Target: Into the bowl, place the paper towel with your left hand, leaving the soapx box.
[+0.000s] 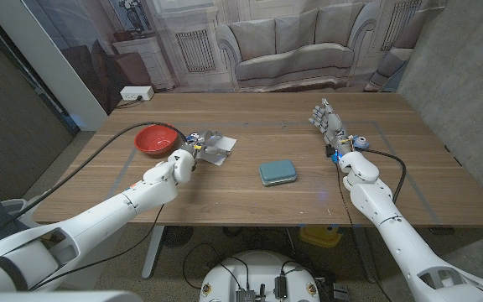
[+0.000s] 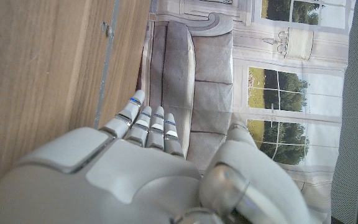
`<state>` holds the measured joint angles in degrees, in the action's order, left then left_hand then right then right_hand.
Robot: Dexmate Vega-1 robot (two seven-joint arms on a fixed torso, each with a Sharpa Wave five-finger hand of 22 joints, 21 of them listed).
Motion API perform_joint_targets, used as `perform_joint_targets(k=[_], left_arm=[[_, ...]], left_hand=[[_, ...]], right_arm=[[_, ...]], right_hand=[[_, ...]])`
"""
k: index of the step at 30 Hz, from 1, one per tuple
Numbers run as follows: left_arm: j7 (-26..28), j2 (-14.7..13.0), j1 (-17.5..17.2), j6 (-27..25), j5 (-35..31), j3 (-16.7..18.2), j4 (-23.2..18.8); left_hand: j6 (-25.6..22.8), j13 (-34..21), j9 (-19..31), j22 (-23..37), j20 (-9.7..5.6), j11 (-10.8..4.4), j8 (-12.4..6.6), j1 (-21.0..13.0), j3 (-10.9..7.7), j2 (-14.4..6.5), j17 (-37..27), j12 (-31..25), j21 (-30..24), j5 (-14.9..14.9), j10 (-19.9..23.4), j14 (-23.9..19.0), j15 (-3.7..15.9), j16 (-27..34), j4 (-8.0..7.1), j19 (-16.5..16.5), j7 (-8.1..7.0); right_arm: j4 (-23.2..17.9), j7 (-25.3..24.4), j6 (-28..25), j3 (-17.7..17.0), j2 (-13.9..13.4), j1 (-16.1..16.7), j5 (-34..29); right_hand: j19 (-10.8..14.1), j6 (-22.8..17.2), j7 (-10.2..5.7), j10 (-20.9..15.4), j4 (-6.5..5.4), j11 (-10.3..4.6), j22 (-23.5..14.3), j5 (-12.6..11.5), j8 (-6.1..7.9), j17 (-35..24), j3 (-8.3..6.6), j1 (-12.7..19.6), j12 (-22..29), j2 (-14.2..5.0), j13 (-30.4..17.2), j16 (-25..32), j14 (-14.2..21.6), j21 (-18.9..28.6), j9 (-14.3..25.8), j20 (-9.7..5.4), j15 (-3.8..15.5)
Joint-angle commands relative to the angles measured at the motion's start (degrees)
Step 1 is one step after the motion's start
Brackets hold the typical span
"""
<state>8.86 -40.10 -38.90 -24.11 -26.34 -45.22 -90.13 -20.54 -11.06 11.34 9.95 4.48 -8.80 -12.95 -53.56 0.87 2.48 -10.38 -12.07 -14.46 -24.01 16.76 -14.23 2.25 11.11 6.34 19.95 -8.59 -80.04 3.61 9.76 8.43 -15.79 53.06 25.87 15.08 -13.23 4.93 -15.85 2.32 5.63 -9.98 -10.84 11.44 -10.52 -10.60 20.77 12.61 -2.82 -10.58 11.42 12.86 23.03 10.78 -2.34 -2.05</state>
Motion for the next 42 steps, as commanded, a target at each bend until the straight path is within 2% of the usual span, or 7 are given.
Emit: perform_joint_targets(k=[1, 13, 16, 24, 34, 38, 42], left_arm=[[0.39, 0.12, -0.01, -0.51, 0.54, -0.15, 0.06], [1.25, -0.13, -0.55, -1.12, 0.57, 0.16, -0.88], [1.39, -0.22, -0.76, -1.04, 0.87, 0.35, -1.02], [2.43, -0.53, -1.56, -1.16, 1.05, 0.78, -1.51], [3.58, -0.57, -1.95, -1.56, 0.93, 1.1, -1.85], [4.53, -0.31, -2.06, -1.58, 0.76, 1.24, -1.75], [6.05, 0.28, -2.04, -1.33, 0.6, 1.42, -1.25]], left_hand=[[-0.85, -0.28, 0.39, 0.14, -0.63, 0.39, 0.21, -3.89, -0.96, -2.15, -0.28, -0.2, -1.07, 0.8, 1.35, -1.99, 5.22, 0.78, 1.19, 4.83, 0.61], [-2.07, -0.4, 0.64, 0.13, -1.61, 1.1, -0.08, -8.94, -3.01, -5.27, -0.5, -0.4, -1.42, 2.91, 2.84, -4.26, 5.04, 1.02, 2.09, 9.14, 2.64], [-3.18, -0.43, 0.72, 0.12, -2.6, 0.68, -0.44, -10.62, -3.65, -6.12, -0.54, -0.57, -1.52, 3.73, 3.79, -5.68, 5.15, 1.28, 2.32, 10.58, 4.08], [-6.68, -0.53, 0.85, 0.09, -5.1, 0.79, -1.47, -14.57, -5.11, -7.79, -0.6, -1.31, -1.43, 6.0, 7.74, -10.34, 5.65, 2.04, 2.55, 13.48, 5.45], [-13.99, -0.62, 0.87, 0.19, -8.62, 0.2, -3.44, -18.67, -6.64, -9.02, -0.57, -2.29, -1.89, 9.41, 14.55, -17.2, 6.92, 2.6, 2.36, 18.28, 5.52], [-17.54, -0.65, 0.85, 0.22, -9.75, 0.43, -4.19, -20.09, -7.27, -9.42, -0.6, -2.87, -2.78, 10.94, 18.81, -22.08, 8.33, 3.2, 2.1, 22.06, 5.01], [-23.08, -0.69, 0.92, 0.25, -11.02, -0.74, -5.61, -21.43, -8.01, -9.67, -0.51, -3.24, -4.07, 12.23, 23.59, -27.53, 9.73, 3.48, 1.89, 26.66, 4.41]], right_arm=[[-0.7, -0.27, -0.21, 0.0, -0.08, 0.32, -0.04], [-1.08, -0.16, 0.01, 0.05, -0.02, 0.58, 0.01], [-1.12, -0.1, 0.11, 0.08, 0.09, 0.66, 0.1], [-1.27, 0.03, 0.39, 0.23, 0.3, 0.89, 0.18], [-1.14, 0.42, 0.72, 0.26, 0.61, 0.91, 0.58], [-1.0, 0.54, 0.94, 0.25, 0.71, 0.9, 0.68], [-1.01, 0.53, 1.02, 0.2, 0.75, 0.94, 0.73]], right_hand=[[0.47, -0.66, -0.11, -0.31, 0.15, -0.17, -0.34, 0.13, 0.0, -0.31, -0.16, 0.25, -0.02, -0.19, -0.15, -0.22, 0.24, -0.04, 0.21, -0.36, -0.03], [0.56, -0.62, -0.13, -0.26, 0.19, -0.09, -0.34, 0.14, -0.04, -0.31, -0.13, 0.25, -0.07, -0.23, -0.15, -0.26, 0.18, -0.2, 0.21, -0.33, -0.07], [0.59, -0.69, -0.07, -0.28, 0.21, -0.13, -0.35, 0.14, -0.02, -0.31, -0.13, 0.25, -0.07, -0.24, -0.15, -0.26, 0.19, -0.25, 0.21, -0.33, -0.07], [0.65, -0.69, -0.1, -0.32, 0.25, -0.07, -0.35, 0.15, -0.03, -0.31, -0.09, 0.25, -0.07, -0.24, -0.15, -0.25, 0.23, -0.38, 0.21, -0.32, -0.06], [0.72, -0.72, -0.1, -0.28, 0.26, -0.16, -0.36, 0.16, -0.04, -0.32, -0.05, 0.2, -0.11, -0.25, -0.15, -0.25, 0.24, -0.53, 0.21, -0.33, 0.03], [0.77, -0.72, -0.1, -0.27, 0.28, -0.15, -0.36, 0.16, -0.04, -0.32, -0.03, 0.19, -0.12, -0.25, -0.15, -0.26, 0.23, -0.58, 0.21, -0.32, -0.01], [0.79, -0.73, -0.12, -0.24, 0.3, -0.17, -0.36, 0.16, -0.04, -0.32, -0.02, 0.2, -0.14, -0.26, -0.15, -0.26, 0.24, -0.64, 0.21, -0.34, 0.02]])
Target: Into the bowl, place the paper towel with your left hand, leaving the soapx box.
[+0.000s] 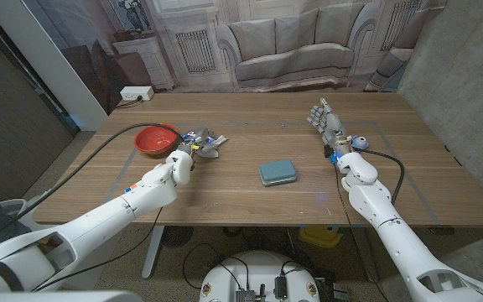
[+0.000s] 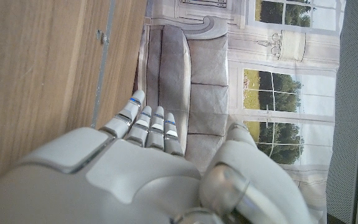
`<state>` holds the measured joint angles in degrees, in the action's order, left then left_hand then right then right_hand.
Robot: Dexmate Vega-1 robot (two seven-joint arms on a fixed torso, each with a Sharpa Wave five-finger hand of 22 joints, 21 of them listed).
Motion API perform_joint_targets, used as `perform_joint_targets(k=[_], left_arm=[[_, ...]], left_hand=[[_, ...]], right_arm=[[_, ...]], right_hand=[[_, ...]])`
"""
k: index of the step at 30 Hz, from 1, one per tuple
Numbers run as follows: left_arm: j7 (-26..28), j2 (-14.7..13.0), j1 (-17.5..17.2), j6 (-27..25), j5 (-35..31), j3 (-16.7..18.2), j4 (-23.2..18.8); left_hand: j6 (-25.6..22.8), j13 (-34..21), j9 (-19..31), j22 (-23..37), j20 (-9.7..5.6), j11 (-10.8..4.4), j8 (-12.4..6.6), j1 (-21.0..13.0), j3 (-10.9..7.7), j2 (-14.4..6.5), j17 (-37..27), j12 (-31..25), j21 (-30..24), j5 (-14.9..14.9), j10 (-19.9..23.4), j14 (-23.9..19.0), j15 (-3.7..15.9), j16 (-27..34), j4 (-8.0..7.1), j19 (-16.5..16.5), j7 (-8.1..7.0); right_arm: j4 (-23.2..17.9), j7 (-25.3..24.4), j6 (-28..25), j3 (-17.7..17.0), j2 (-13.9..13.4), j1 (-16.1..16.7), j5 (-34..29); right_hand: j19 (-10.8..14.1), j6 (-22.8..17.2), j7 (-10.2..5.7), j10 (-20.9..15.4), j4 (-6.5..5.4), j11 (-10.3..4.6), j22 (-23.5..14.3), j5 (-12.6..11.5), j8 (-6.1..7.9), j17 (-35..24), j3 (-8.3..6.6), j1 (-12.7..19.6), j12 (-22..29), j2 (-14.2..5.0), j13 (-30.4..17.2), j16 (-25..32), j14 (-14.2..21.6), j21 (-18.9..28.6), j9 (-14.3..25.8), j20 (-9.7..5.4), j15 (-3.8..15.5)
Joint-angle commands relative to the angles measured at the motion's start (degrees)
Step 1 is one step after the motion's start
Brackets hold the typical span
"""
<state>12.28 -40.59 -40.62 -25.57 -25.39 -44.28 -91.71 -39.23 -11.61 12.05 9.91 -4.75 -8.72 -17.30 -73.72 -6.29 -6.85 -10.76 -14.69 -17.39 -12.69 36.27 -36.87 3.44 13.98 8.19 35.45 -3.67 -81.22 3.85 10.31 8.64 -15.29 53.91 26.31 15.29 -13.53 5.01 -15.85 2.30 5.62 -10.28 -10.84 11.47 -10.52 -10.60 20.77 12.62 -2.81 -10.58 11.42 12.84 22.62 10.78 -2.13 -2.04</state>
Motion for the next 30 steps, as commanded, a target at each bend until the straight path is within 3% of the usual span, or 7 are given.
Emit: perform_joint_targets(k=[1, 4, 6, 11, 14, 18, 30], left_arm=[[2.92, 0.89, -0.3, 0.19, -0.36, 0.52, 0.42], [3.54, 1.25, -0.18, 0.17, -0.39, 0.58, 0.65], [4.18, 1.62, -0.19, -0.09, -0.45, 0.67, 0.79], [4.12, 2.21, -0.02, -0.09, 0.76, 1.1, 0.94], [3.43, 2.28, 0.3, -0.28, 1.16, 0.99, 0.76], [3.07, 2.26, 0.5, -0.52, 1.42, 0.88, 0.52], [2.58, 1.44, 0.31, -2.29, 1.16, 0.82, -1.56]], left_hand=[[-5.53, -0.15, 0.22, 0.3, -1.9, -0.8, -1.53, -1.54, -1.04, -0.36, -0.11, -0.67, -1.49, 1.14, 5.35, -6.52, 8.94, 0.69, -0.03, 12.3, -0.73], [-9.05, -0.15, 0.25, 0.27, -2.47, -1.5, -2.46, -2.05, -1.52, -0.39, -0.02, -0.79, -2.09, 1.56, 9.32, -10.35, 9.13, 0.47, -0.29, 14.65, -1.24], [-11.36, -0.14, 0.35, 0.28, -2.54, -0.9, -3.22, -2.26, -1.85, -0.56, 0.01, -0.77, -2.62, 1.67, 11.51, -12.88, 9.14, 0.42, -0.49, 16.41, -0.74], [-17.95, -0.35, 0.96, 0.26, -2.84, -1.47, -6.17, -2.82, -2.68, -0.64, -0.03, -0.89, -3.89, 1.86, 18.95, -20.56, 9.43, 0.2, -0.85, 20.84, 0.37], [-19.07, -0.85, 0.95, 0.26, -2.89, -0.97, -6.77, -3.18, -2.95, -0.64, -0.14, -1.05, -4.17, 1.86, 20.46, -22.56, 9.5, 0.29, -0.8, 21.83, 0.69], [-19.29, -1.39, 0.93, 0.26, -2.8, -0.22, -6.98, -3.5, -3.17, -0.61, -0.2, -1.36, -4.4, 1.86, 21.89, -24.08, 9.55, 0.31, -0.73, 22.61, 0.75], [-20.39, -2.2, 0.85, 0.23, -2.87, -0.16, -7.56, -3.59, -3.31, -0.44, -0.29, -1.25, -4.36, 1.93, 22.49, -24.68, 9.43, -0.23, -0.85, 22.93, 1.3]], right_arm=[[0.15, 0.3, 0.43, -0.02, 0.22, 0.1, 0.32], [0.15, 0.34, 0.47, -0.08, 0.17, 0.09, 0.33], [0.21, 0.4, 0.58, -0.14, 0.17, 0.07, 0.38], [0.25, 0.44, 0.61, -0.26, 0.11, 0.07, 0.45], [0.23, 0.48, 0.64, -0.34, 0.07, 0.12, 0.53], [0.19, 0.56, 0.69, -0.43, -0.01, 0.21, 0.59], [-0.22, 0.89, 0.77, -0.56, -0.28, 0.54, 0.74]], right_hand=[[0.6, -0.39, -0.21, -0.27, 0.32, -0.16, -0.06, 0.16, -0.08, -0.32, -0.02, 0.19, -0.14, -0.26, -0.15, -0.26, 0.26, -0.24, 0.21, -0.53, -0.04], [0.6, -0.41, -0.13, -0.31, 0.33, -0.13, -0.06, 0.16, -0.08, -0.32, -0.01, 0.19, -0.13, -0.27, -0.15, -0.25, 0.3, -0.28, 0.21, -0.53, -0.02], [0.62, -0.43, -0.14, -0.37, 0.34, -0.23, -0.06, 0.16, -0.07, -0.32, 0.0, 0.19, -0.11, -0.27, -0.15, -0.25, 0.29, -0.33, 0.21, -0.55, -0.03], [0.66, -0.43, -0.18, -0.31, 0.36, -0.15, -0.06, 0.16, -0.08, -0.32, 0.01, 0.18, -0.14, -0.28, -0.15, -0.26, 0.28, -0.4, 0.21, -0.56, -0.01], [0.69, -0.43, -0.22, -0.31, 0.37, -0.16, -0.07, 0.16, -0.08, -0.32, 0.02, 0.18, -0.15, -0.28, -0.15, -0.26, 0.29, -0.43, 0.21, -0.53, -0.03], [0.7, -0.46, -0.19, -0.28, 0.39, -0.08, -0.07, 0.16, -0.08, -0.31, 0.03, 0.19, -0.17, -0.29, -0.16, -0.28, 0.26, -0.5, 0.21, -0.55, -0.02], [0.81, -0.47, -0.15, -0.35, 0.44, -0.14, -0.07, 0.16, -0.09, -0.31, 0.06, 0.19, -0.16, -0.3, -0.16, -0.28, 0.3, -0.65, 0.21, -0.55, -0.01]])
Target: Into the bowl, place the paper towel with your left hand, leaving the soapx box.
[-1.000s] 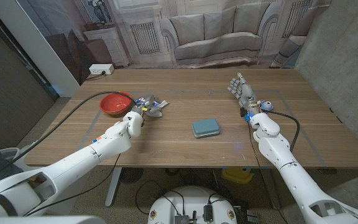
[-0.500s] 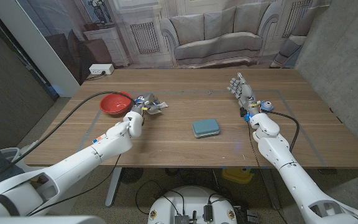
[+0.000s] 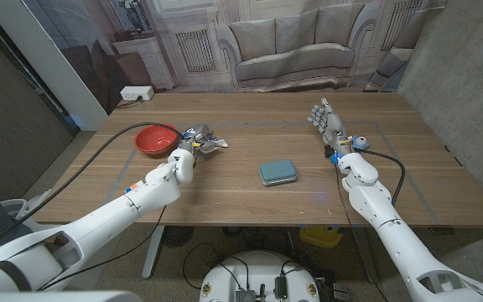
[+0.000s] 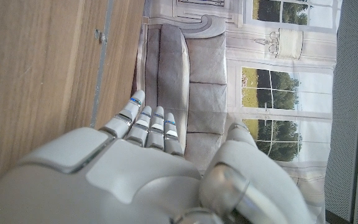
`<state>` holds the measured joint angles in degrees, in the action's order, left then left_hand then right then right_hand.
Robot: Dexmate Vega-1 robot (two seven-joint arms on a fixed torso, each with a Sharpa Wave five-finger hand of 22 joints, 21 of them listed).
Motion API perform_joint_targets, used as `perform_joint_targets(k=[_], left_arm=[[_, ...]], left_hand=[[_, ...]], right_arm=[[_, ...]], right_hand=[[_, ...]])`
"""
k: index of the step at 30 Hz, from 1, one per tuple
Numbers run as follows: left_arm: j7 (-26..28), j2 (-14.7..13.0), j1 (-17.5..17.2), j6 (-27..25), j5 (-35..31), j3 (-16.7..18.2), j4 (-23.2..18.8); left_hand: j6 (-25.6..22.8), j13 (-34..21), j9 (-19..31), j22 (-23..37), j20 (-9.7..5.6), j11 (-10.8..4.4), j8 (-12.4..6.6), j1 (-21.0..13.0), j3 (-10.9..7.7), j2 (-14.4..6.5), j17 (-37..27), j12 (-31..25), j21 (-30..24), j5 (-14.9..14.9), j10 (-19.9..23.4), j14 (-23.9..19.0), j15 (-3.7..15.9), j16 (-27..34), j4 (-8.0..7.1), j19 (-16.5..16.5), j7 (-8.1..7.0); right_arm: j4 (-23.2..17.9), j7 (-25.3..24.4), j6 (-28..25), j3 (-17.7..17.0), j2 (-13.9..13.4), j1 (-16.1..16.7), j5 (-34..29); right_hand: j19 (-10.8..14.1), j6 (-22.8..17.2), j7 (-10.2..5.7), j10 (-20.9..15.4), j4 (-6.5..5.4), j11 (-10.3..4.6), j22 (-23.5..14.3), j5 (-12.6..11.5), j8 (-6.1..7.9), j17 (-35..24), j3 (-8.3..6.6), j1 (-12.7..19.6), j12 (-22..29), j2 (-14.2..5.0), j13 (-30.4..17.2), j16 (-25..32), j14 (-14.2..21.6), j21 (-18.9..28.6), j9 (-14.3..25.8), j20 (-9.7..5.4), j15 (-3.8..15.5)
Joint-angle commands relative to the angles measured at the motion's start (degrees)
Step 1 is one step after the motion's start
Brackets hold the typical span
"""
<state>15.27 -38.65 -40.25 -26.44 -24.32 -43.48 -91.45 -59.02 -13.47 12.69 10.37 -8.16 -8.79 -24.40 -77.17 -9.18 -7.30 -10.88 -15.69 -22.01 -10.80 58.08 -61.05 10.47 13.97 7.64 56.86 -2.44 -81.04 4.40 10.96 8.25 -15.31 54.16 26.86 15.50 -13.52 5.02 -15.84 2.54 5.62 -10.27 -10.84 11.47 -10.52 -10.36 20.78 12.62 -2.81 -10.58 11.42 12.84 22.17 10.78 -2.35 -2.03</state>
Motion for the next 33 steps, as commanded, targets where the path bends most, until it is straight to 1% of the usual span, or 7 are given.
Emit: perform_joint_targets(k=[1, 10, 15, 19, 20, 32, 33], left_arm=[[-0.4, -0.61, -0.15, -1.56, 0.05, 0.06, -2.07], [-1.06, -1.81, -0.62, -3.06, -0.35, 0.48, -4.58], [-1.23, -2.3, -0.78, -3.76, -0.75, 0.7, -5.89], [-1.5, -2.72, -0.81, -4.48, -1.21, 0.86, -7.02], [-1.51, -2.81, -0.83, -4.6, -1.3, 0.92, -7.26], [-2.11, -4.05, -1.71, -6.61, -2.03, 1.96, -10.98], [-2.0, -4.16, -1.88, -6.67, -1.99, 2.14, -11.23]], left_hand=[[-0.6, -0.41, 0.2, -0.23, 0.65, 0.09, -0.47, -0.11, -0.43, -0.01, -0.2, -0.25, 0.36, 0.04, 0.74, -0.5, 2.4, -0.26, -0.34, 1.32, 0.09], [-0.77, -0.87, 0.07, -0.22, 0.63, -0.35, -0.58, -0.02, -0.52, -0.07, -0.34, -0.19, 0.49, 0.06, 1.05, -0.75, 2.39, -0.47, -0.51, 1.22, 0.03], [-0.77, -1.1, 0.01, -0.21, 0.66, -0.08, -0.6, -0.02, -0.58, -0.09, -0.42, -0.09, 0.54, 0.07, 1.01, -0.95, 2.42, -0.53, -0.56, 1.19, 0.13], [-0.8, -1.3, -0.04, -0.2, 0.65, -0.07, -0.64, -0.02, -0.62, -0.07, -0.52, -0.02, 0.58, 0.08, 1.07, -1.06, 2.41, -0.58, -0.59, 1.2, 0.12], [-0.82, -1.37, -0.02, -0.2, 0.65, -0.32, -0.68, -0.04, -0.64, -0.06, -0.6, -0.01, 0.59, 0.08, 1.13, -1.15, 2.42, -0.55, -0.59, 1.21, 0.03], [-0.66, -1.95, -0.16, -0.15, 0.83, -0.26, -0.69, -0.04, -0.78, -0.03, -0.91, 0.21, 0.68, 0.11, 1.21, -1.21, 2.39, -0.74, -0.68, 1.19, -0.13], [-0.72, -2.02, -0.16, -0.14, 0.85, -0.25, -0.72, 0.0, -0.79, -0.04, -0.97, 0.24, 0.7, 0.12, 1.21, -1.18, 2.33, -0.75, -0.72, 1.17, 0.03]], right_arm=[[-0.4, 0.36, 0.13, -0.19, -0.27, 0.29, 0.21], [-0.23, 0.71, 0.33, -0.21, -0.26, 0.32, 0.41], [-0.23, 0.82, 0.48, -0.21, -0.26, 0.34, 0.41], [-0.25, 1.01, 0.65, -0.23, -0.25, 0.38, 0.52], [-0.24, 1.07, 0.73, -0.22, -0.26, 0.39, 0.51], [0.0, 1.36, 1.31, -0.46, -0.14, 0.73, 0.85], [0.1, 1.47, 1.35, -0.46, -0.13, 0.7, 0.9]], right_hand=[[0.59, -0.47, -0.15, -0.36, 0.21, -0.14, -0.09, 0.16, -0.09, -0.31, -0.17, 0.19, -0.16, -0.31, -0.16, -0.28, 0.31, -0.21, 0.21, -0.34, -0.01], [0.73, -0.39, -0.12, -0.38, 0.25, -0.22, -0.09, 0.16, -0.13, -0.31, -0.15, 0.19, -0.17, -0.34, -0.16, -0.22, 0.49, -0.33, 0.21, -0.41, -0.04], [0.82, -0.41, -0.09, -0.47, 0.27, -0.18, -0.1, 0.16, -0.13, -0.31, -0.13, 0.18, -0.15, -0.36, -0.16, -0.2, 0.56, -0.42, 0.22, -0.41, -0.07], [0.86, -0.42, -0.11, -0.43, 0.29, -0.14, -0.1, 0.16, -0.13, -0.31, -0.12, 0.18, -0.17, -0.37, -0.16, -0.2, 0.6, -0.49, 0.22, -0.41, -0.07], [0.87, -0.44, -0.09, -0.44, 0.29, -0.18, -0.1, 0.16, -0.12, -0.31, -0.12, 0.18, -0.17, -0.37, -0.16, -0.22, 0.56, -0.5, 0.22, -0.4, -0.06], [1.06, -0.54, -0.09, -0.5, 0.33, -0.12, -0.11, 0.16, -0.09, -0.31, -0.09, 0.17, -0.17, -0.41, -0.16, -0.23, 0.59, -0.64, 0.22, -0.42, -0.08], [1.07, -0.53, -0.08, -0.5, 0.34, -0.09, -0.11, 0.16, -0.1, -0.31, -0.08, 0.17, -0.17, -0.41, -0.16, -0.22, 0.61, -0.66, 0.22, -0.4, -0.13]])
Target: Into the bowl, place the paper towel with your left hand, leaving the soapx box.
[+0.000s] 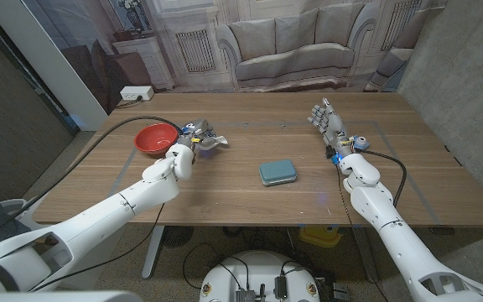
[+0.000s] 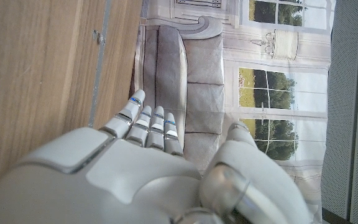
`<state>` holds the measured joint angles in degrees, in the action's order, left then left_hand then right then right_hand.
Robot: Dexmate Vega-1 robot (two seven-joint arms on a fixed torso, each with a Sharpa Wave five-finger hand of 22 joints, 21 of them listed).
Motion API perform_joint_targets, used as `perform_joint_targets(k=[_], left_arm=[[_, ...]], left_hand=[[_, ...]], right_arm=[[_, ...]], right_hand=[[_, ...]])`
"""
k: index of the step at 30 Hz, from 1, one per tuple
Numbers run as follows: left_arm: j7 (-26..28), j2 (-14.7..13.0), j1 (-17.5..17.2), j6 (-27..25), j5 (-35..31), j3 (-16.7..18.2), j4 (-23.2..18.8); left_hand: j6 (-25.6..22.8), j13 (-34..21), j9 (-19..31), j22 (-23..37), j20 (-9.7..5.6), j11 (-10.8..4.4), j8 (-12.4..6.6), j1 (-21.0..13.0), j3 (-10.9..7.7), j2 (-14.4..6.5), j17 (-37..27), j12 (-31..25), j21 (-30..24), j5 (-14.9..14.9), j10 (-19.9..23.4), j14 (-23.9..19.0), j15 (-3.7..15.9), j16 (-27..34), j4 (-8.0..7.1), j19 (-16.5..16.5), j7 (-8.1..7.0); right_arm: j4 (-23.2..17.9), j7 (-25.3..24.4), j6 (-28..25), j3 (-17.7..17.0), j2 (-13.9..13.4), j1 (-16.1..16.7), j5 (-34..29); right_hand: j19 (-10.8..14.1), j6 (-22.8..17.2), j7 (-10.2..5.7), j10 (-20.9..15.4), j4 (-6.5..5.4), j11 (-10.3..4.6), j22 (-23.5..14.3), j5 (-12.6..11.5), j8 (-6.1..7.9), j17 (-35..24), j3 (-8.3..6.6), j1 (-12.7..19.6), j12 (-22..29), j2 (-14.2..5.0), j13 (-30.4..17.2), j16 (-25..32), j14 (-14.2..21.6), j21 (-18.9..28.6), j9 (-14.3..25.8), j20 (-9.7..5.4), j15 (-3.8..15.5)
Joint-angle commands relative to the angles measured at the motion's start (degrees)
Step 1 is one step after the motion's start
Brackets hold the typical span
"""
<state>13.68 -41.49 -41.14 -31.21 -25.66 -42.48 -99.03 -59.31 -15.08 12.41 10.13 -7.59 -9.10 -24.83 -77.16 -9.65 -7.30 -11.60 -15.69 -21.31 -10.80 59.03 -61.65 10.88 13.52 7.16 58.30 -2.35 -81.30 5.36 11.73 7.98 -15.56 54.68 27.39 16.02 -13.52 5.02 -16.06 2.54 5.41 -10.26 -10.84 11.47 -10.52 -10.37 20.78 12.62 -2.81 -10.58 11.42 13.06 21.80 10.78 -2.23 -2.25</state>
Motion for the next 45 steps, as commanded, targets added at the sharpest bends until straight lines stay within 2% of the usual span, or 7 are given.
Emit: perform_joint_targets(k=[1, 9, 32, 45], left_arm=[[-0.34, -1.52, -1.23, -1.91, -0.54, 1.39, -4.03], [1.48, -2.85, -3.48, 1.08, 2.27, 4.54, -5.57], [1.35, -6.88, -6.34, -0.96, 2.42, 7.98, -10.84], [2.55, -8.05, -7.61, -0.82, 3.21, 9.95, -11.39]], left_hand=[[-0.41, -0.45, 0.11, 0.1, 0.28, 0.05, -0.29, 0.01, -0.32, -0.04, -0.27, 0.23, -0.01, 0.13, 0.34, -0.56, 1.9, -0.33, -0.26, -0.24, -0.1], [-0.6, -0.72, 0.05, 0.12, 0.34, 0.14, -0.4, -0.04, -0.4, -0.01, -0.48, 0.34, 0.03, 0.14, 0.39, -0.62, 1.96, -0.33, -0.25, -0.25, -0.03], [-0.68, -1.5, -0.08, 0.17, 0.44, -0.01, -0.56, -0.07, -0.58, 0.15, -0.93, 0.59, 0.07, 0.18, 0.74, -0.79, 1.94, -0.39, -0.31, -0.14, -0.22], [-0.82, -1.92, -0.2, 0.18, 0.48, -0.09, -0.64, -0.07, -0.69, 0.21, -1.17, 0.78, 0.13, 0.18, 0.82, -0.92, 1.98, -0.39, -0.34, -0.19, -0.21]], right_arm=[[0.46, 0.58, 0.6, -0.16, 0.14, 0.12, 0.4], [1.06, 1.03, 0.95, 0.0, 0.33, -0.07, 0.5], [2.12, 1.5, 1.12, 0.08, 0.61, -0.46, 0.82], [2.57, 1.88, 1.09, 0.16, 0.44, -1.11, 0.73]], right_hand=[[0.58, -0.57, -0.04, -0.28, 0.35, 0.08, -0.12, 0.17, -0.08, -0.31, -0.07, 0.17, -0.17, -0.42, -0.16, -0.22, 0.4, -0.29, 0.22, -0.5, 0.13], [0.64, -0.6, 0.02, -0.26, 0.39, 0.01, -0.12, 0.16, -0.08, -0.31, -0.07, 0.18, -0.2, -0.46, -0.16, -0.23, 0.41, -0.41, 0.22, -0.49, 0.1], [0.8, -0.65, 0.01, -0.31, 0.48, 0.1, -0.14, 0.17, -0.09, -0.3, 0.0, 0.16, -0.22, -0.53, -0.16, -0.24, 0.49, -0.78, 0.22, -0.43, 0.11], [0.93, -0.69, 0.12, -0.34, 0.55, 0.06, -0.15, 0.17, -0.09, -0.3, -0.01, 0.22, -0.23, -0.62, -0.16, -0.27, 0.49, -0.96, 0.22, -0.45, 0.05]])
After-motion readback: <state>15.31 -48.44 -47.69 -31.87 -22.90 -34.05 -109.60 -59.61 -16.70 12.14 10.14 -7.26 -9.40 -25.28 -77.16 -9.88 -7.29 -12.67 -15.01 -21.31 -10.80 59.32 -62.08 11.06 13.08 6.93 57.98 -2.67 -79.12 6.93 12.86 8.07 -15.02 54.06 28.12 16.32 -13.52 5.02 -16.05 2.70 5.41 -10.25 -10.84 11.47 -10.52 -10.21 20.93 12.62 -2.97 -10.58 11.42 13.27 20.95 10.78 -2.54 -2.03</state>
